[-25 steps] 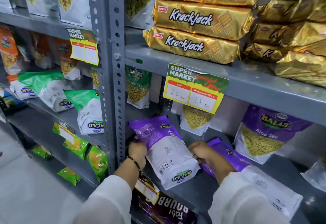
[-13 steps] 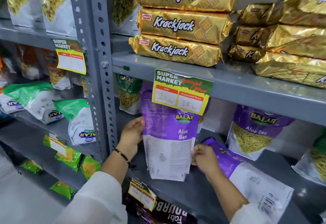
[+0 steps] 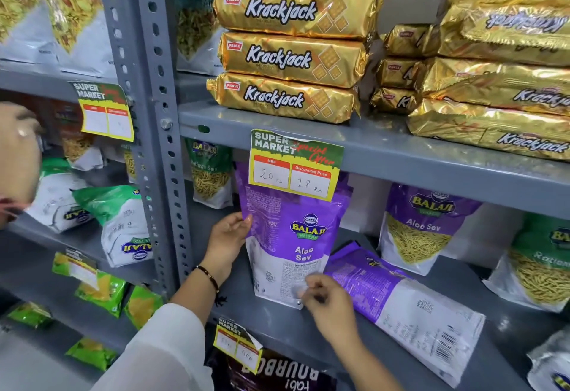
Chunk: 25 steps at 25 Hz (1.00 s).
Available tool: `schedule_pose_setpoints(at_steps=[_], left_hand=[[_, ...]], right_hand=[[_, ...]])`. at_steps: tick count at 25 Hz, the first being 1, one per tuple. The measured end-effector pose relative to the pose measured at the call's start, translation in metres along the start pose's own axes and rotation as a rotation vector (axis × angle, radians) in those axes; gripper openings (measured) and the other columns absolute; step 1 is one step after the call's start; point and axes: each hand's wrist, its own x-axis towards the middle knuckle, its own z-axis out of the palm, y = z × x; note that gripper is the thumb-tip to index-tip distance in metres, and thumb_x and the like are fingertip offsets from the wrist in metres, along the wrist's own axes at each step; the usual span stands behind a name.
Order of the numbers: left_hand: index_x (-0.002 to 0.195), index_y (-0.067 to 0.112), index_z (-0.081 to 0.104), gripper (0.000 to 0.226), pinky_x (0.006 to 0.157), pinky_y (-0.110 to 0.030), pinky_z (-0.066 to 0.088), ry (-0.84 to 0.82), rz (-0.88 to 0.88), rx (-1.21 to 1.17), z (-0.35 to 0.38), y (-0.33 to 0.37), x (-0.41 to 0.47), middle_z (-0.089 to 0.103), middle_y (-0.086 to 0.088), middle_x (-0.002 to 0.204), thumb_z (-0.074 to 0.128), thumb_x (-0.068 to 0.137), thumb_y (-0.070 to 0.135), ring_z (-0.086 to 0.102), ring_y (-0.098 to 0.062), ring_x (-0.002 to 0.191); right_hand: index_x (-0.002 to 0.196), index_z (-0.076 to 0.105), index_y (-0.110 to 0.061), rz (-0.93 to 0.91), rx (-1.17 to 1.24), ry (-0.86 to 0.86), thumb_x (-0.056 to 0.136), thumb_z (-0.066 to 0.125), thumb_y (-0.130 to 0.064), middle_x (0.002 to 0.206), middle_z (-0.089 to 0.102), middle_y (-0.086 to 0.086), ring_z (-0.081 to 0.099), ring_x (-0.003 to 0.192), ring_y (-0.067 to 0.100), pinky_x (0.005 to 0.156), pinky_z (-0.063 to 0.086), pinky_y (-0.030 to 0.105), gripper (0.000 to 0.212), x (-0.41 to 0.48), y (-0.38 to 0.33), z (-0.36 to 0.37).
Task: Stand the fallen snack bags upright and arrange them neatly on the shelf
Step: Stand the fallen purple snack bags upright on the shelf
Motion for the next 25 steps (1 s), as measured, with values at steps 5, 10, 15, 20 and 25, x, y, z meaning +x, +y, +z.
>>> schedule_pose_setpoints(at_steps=[5,10,15,20,25], left_hand=[[0.064,0.01,0.064,0.024,0.05,-0.02,0.044,0.151,0.289,0.386,0.01,0.006,-0.035,0.07,0.0,0.055,0.058,0.086,0.018,0.053,0.001,0.05],[0.062,0.015,0.062,0.041,0.046,-0.032,0.045,-0.021,0.63,0.938,0.034,-0.002,-0.085,0.063,-0.008,0.05,0.056,0.077,0.052,0.056,-0.018,0.046],[0.081,0.033,0.067,0.017,0.074,-0.032,0.054,0.292,0.303,0.373,0.009,0.004,-0.038,0.072,0.007,0.077,0.054,0.083,0.045,0.067,-0.015,0.077],[0.103,0.017,0.062,0.02,0.079,-0.021,0.054,-0.021,-0.052,-0.057,0.009,-0.005,0.006,0.07,0.001,0.098,0.046,0.093,0.024,0.062,-0.015,0.09],[0.089,0.018,0.066,0.015,0.088,-0.036,0.052,0.054,-0.104,-0.055,0.002,-0.012,0.011,0.069,-0.012,0.102,0.056,0.087,0.029,0.063,-0.024,0.089]], right_hand=[[0.129,0.05,-0.012,-0.004,-0.126,-0.175,0.065,0.08,-0.029,0.124,0.04,-0.004,0.04,0.121,0.009,0.104,0.029,0.018,0.072,0.009,-0.002,0.011],[0.119,0.048,-0.025,0.02,-0.087,-0.162,0.035,0.078,-0.054,0.114,0.043,0.002,0.042,0.112,0.013,0.096,0.042,0.026,0.095,0.014,-0.008,0.024],[0.116,0.048,-0.008,0.151,0.333,-0.261,0.061,0.078,0.004,0.106,0.066,0.009,0.064,0.096,0.023,0.081,0.054,0.026,0.063,0.035,-0.001,0.001],[0.102,0.061,-0.012,0.302,0.416,-0.399,0.08,0.057,0.01,0.092,0.069,0.001,0.065,0.084,0.012,0.074,0.056,0.022,0.031,0.065,0.003,-0.024],[0.099,0.062,-0.019,0.285,0.322,-0.447,0.083,0.057,0.004,0.095,0.068,-0.003,0.063,0.089,0.012,0.082,0.05,0.025,0.028,0.067,0.001,-0.024]])
